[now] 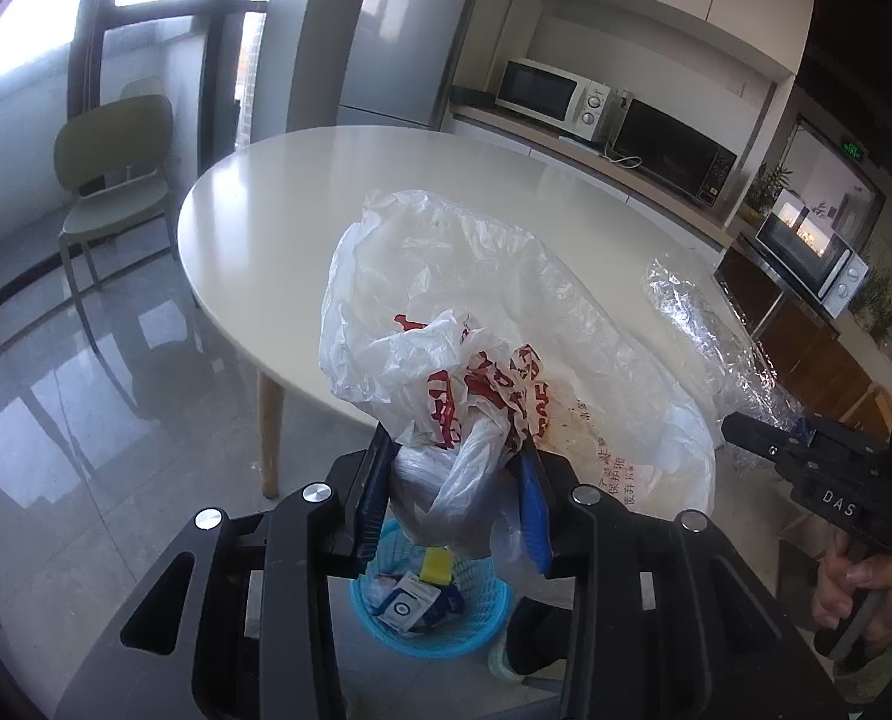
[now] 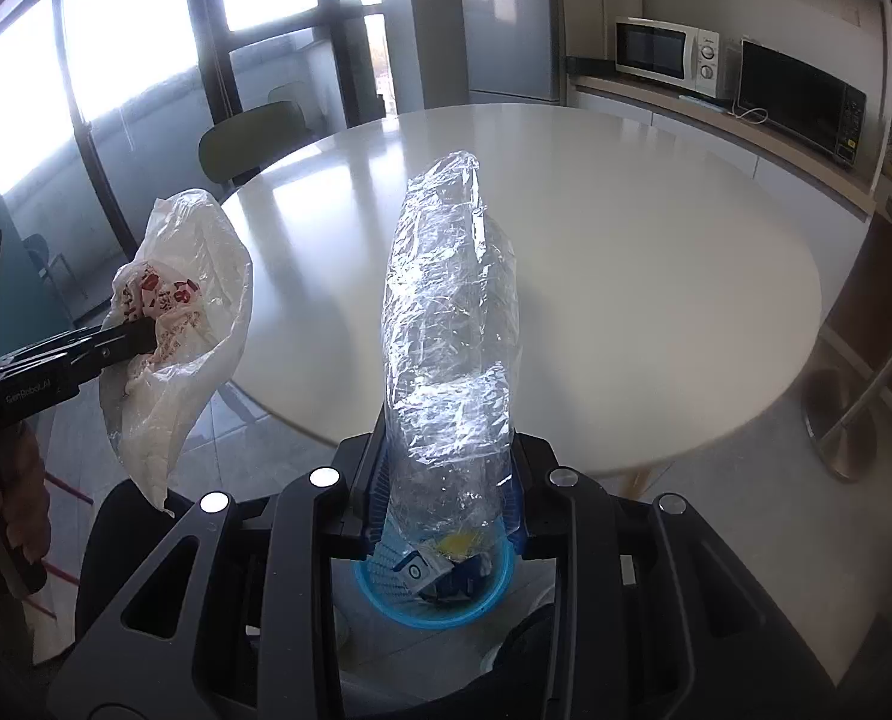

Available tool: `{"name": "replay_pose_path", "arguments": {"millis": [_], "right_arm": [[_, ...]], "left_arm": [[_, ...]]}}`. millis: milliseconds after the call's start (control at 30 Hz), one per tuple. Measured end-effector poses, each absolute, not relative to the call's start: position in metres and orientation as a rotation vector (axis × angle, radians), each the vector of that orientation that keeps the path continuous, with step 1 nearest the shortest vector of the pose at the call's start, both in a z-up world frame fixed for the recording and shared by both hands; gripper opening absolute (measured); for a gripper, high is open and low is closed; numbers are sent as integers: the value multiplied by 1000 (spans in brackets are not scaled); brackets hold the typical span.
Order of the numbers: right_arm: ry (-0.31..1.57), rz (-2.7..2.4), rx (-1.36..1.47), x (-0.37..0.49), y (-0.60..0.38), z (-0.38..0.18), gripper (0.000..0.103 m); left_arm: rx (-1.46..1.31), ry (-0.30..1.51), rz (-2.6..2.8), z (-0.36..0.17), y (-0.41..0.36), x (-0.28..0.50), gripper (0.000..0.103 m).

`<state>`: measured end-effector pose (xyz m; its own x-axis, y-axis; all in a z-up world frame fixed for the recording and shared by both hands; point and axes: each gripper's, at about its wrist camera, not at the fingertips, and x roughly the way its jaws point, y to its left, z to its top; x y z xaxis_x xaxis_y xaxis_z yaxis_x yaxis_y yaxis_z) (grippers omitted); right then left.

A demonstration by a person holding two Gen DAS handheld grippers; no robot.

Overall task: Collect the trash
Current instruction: 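Carry the white bag and clear wrapper down over the blue wastebasket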

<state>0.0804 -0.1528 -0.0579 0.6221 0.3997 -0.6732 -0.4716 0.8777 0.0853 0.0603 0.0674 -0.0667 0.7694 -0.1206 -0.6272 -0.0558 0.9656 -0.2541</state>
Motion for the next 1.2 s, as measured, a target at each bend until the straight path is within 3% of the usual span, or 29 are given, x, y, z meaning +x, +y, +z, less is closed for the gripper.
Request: {"name": "replay_pose_path", "arguments": {"millis": [767, 1200], "right_arm": [[818, 649, -142, -21, -179, -85, 28], [988, 661, -188, -20, -162, -149, 28]], "left_arm": [[-239, 835, -61, -115, 43, 7, 36], [-234, 944, -45, -172, 44, 17, 36]]}}
